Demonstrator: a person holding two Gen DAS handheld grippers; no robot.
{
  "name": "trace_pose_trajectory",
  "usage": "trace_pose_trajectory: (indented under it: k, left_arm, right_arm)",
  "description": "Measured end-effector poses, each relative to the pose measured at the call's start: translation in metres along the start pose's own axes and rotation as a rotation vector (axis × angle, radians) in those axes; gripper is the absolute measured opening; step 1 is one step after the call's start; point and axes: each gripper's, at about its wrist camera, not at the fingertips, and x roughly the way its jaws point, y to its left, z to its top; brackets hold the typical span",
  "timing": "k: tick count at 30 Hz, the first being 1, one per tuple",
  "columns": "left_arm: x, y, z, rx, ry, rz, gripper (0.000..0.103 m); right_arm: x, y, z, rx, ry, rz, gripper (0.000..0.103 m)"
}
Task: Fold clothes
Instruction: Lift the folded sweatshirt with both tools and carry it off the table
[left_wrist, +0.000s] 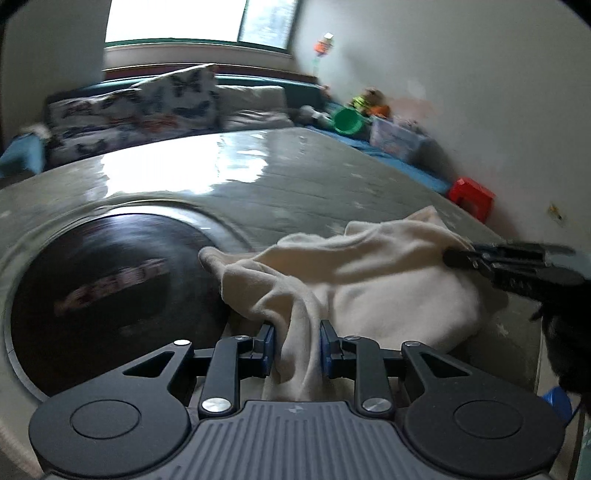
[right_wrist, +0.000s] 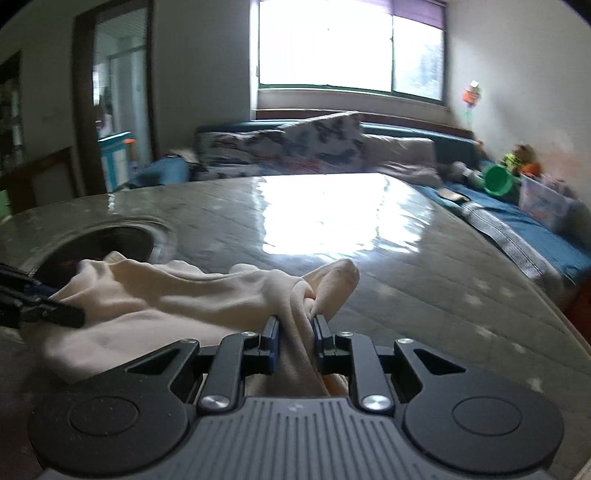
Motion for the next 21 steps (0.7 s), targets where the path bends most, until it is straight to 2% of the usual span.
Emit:
trace_pose_trajectory:
  k: [3, 5, 10, 12, 16, 21]
  left_arm:
    - [0.004, -0.004, -0.004, 0.016, 0.009, 0.011, 0.039]
    - [0.002, 0.0, -0.006, 0.016, 0.009, 0.02, 0.046]
    - [-0.014, 0.004, -0.007, 0.031, -0.029, 0.056, 0.046]
    - [-0.017, -0.002, -0.006, 0.058, -0.047, 0.059, 0.044]
    - [-0.009, -0.02, -0.007, 0.12, -0.038, 0.021, 0.044]
    - [0.004, -0.023, -0.015, 0.141, -0.003, 0.005, 0.044]
  right_arm:
    - [0.001, -0.009, -0.008, 0.022, 0.02, -0.016, 0.027]
    - [0.0, -0.01, -0.009, 0.029, 0.009, -0.027, 0.028]
    - [0.005, -0.005, 0.0, 0.029, -0.048, -0.026, 0.028]
    - [0.014, 0.001, 0.007, 0.031, -0.048, 0.016, 0.028]
    - [0.039, 0.014, 0.016, 0.011, -0.017, 0.05, 0.028]
    - [0.063, 0.014, 0.017, 0.011, 0.04, 0.023, 0.027]
